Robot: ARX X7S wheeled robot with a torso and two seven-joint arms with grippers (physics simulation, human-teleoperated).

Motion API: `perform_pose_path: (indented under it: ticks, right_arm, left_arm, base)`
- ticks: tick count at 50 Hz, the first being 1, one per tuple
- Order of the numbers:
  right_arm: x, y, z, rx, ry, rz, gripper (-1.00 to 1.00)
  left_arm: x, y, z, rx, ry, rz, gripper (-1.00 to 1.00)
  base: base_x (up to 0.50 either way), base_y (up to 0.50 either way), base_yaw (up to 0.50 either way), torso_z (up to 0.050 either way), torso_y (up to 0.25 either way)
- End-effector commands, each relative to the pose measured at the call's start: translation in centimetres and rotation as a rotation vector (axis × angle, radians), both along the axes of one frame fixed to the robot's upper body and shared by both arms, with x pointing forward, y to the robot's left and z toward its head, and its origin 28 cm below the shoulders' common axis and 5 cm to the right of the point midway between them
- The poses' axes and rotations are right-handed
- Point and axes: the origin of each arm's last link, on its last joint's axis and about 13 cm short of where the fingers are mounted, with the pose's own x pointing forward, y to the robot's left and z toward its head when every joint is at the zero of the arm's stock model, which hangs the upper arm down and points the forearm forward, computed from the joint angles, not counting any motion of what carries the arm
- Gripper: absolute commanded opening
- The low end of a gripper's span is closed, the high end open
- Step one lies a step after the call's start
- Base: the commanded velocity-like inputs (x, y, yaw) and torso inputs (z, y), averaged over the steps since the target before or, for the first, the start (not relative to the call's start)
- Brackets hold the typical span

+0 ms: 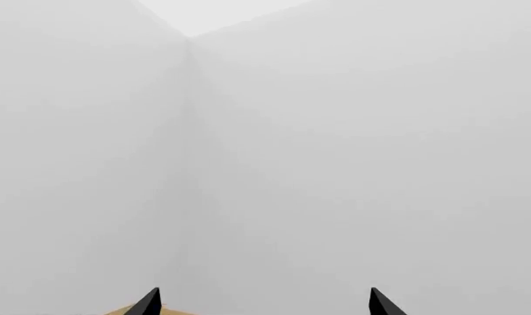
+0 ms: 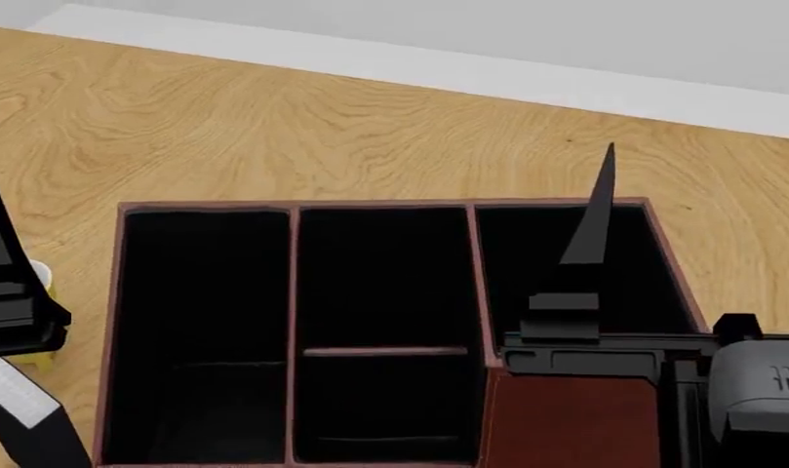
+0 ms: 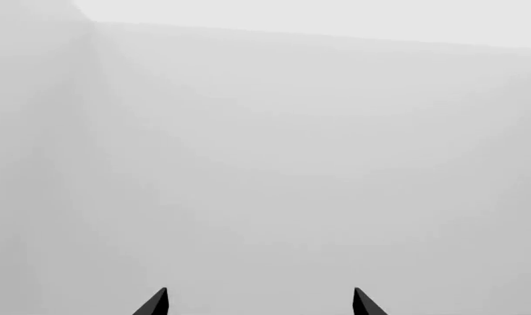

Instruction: Pick up the book and place it in the back compartment of the caddy.

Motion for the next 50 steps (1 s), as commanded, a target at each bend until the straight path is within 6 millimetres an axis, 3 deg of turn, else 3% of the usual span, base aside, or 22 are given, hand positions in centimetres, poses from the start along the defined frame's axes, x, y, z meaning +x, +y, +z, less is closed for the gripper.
perform_pose_path:
  ticks: [1, 7, 21, 33, 37, 50]
  right_arm:
    - [-0.2, 0.1, 0.1, 0.016, -0.007, -0.004, 1.0]
    - [-0.4, 0.0, 0.2, 0.029, -0.013, 0.005, 1.0]
    - [-0.7, 0.1, 0.2, 0.052, -0.022, 0.045, 1.0]
    - [-0.8, 0.1, 0.3, 0.072, -0.023, 0.057, 1.0]
    - [-0.9, 0.0, 0.4, 0.083, -0.026, 0.058, 1.0]
    - [-1.7, -0.2, 0.7, 0.107, -0.048, 0.063, 1.0]
  left_arm:
    - [0.0, 0.2, 0.5, -0.038, 0.008, -0.013, 1.0]
    - [-0.4, 0.4, 1.2, -0.09, 0.021, 0.036, 1.0]
    - [0.2, 2.5, 8.3, -0.22, 0.12, 0.209, 1.0]
    - [4.3, 4.8, 15.1, -0.488, 0.295, 0.238, 1.0]
    - [5.6, 5.0, 17.4, -0.496, 0.305, 0.355, 1.0]
    - [9.3, 5.0, 24.5, -0.557, 0.464, 0.51, 1.0]
  base:
    - [0.0, 0.0, 0.0, 0.0, 0.0]
    - [0.0, 0.0, 0.0, 0.0, 0.0]
    - [0.0, 0.0, 0.0, 0.0, 0.0]
    - [0.0, 0.0, 0.0, 0.0, 0.0]
    - [0.0, 0.0, 0.0, 0.0, 0.0]
    - [0.0, 0.0, 0.0, 0.0, 0.0]
